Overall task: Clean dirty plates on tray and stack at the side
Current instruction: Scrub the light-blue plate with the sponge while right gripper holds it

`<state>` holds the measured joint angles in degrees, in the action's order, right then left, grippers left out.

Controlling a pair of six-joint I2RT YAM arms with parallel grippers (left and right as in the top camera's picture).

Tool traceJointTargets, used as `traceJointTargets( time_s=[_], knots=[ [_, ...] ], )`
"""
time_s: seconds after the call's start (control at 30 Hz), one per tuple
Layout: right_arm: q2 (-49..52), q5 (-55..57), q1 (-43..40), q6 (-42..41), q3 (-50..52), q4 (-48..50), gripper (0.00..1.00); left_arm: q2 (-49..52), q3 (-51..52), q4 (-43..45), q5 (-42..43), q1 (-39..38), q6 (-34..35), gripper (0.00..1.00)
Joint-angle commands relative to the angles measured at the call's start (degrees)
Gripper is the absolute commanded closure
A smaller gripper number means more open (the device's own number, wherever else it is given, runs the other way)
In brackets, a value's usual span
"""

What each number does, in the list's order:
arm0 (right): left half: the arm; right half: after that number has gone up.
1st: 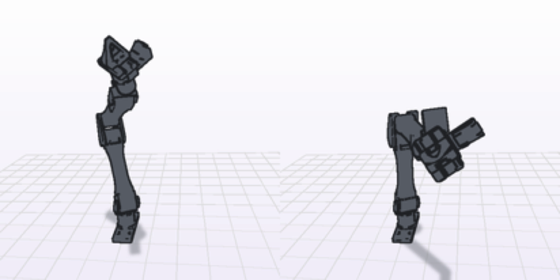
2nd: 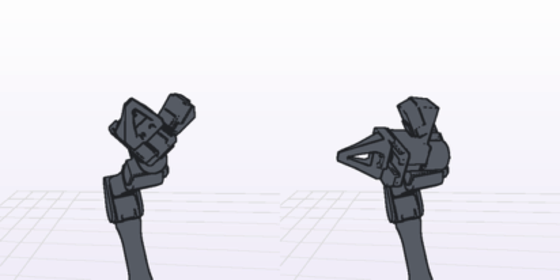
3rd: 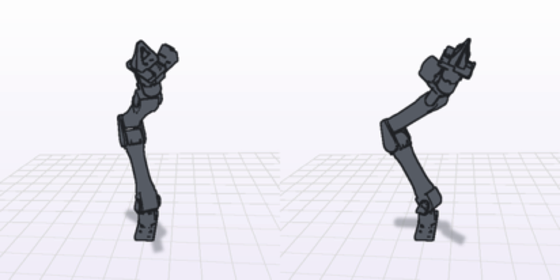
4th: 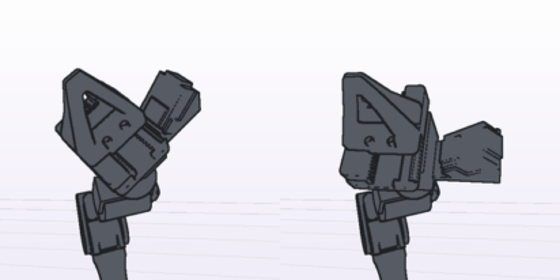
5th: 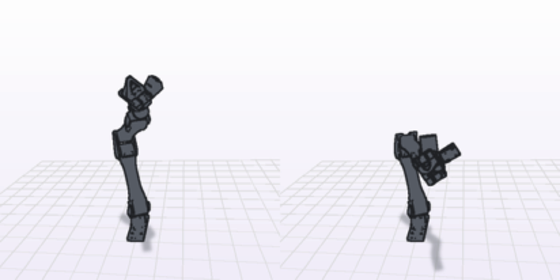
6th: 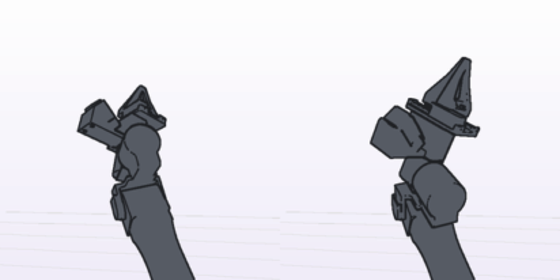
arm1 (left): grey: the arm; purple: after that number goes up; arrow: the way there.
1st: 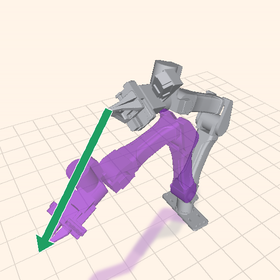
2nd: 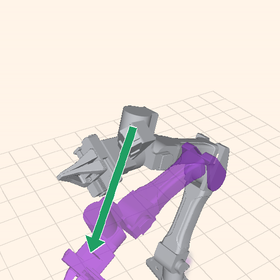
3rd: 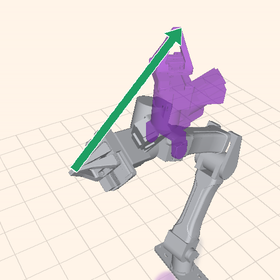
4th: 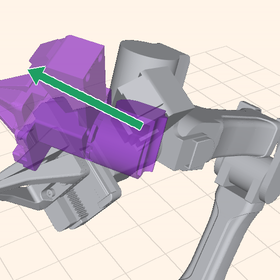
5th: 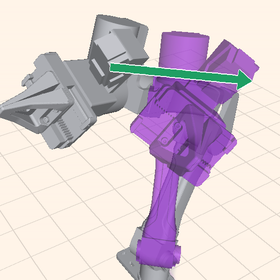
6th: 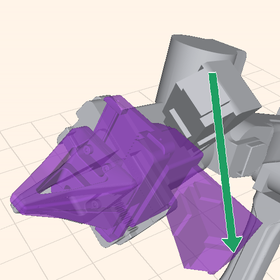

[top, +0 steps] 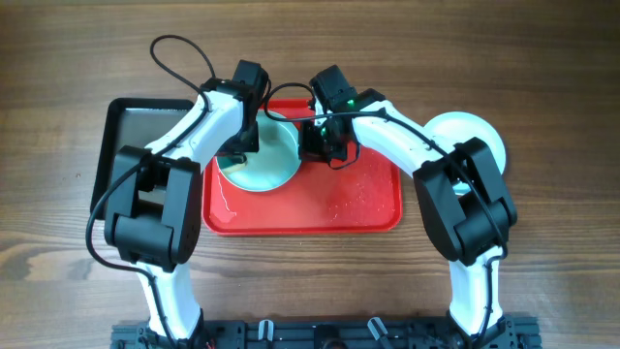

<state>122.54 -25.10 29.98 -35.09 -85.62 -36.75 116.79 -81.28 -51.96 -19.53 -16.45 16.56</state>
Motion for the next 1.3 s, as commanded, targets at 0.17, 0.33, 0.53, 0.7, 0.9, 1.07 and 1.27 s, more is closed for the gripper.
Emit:
traceJointTargets(
  time_s=[0.17,0.33,0.53,0.7,0.9,1.07,1.27],
  knots=[
    [0.81,1.86,-0.57,-0.09,0.63,-0.55,0.96,1.18,0.59,11.37,16.55,-0.02,-1.44,0.96],
    [0.81,1.64,-0.57,0.5,0.63,-0.57,0.96,1.18,0.59,16.33,37.31,-1.64,-7.67,0.96],
    [0.81,1.64,-0.57,0.59,0.63,-0.57,0.96,1.18,0.59,10.6,43.8,-3.39,-13.77,0.96],
    [0.81,1.4,-0.57,0.63,0.63,-0.55,0.96,1.18,0.59,0.33,43.36,-2.78,-20.79,0.96],
    [0.81,1.42,-0.57,0.61,0.63,-0.52,0.96,1.18,0.59,-1.22,15.82,0.17,-8.83,0.96],
    [0.81,1.4,-0.57,0.61,0.63,-0.52,0.96,1.18,0.57,0.28,-5.79,0.87,3.98,0.96],
    [0.81,1.42,-0.57,0.61,0.63,-0.55,0.96,1.18,0.59,10.14,-7.17,0.81,5.16,0.96]
  ],
)
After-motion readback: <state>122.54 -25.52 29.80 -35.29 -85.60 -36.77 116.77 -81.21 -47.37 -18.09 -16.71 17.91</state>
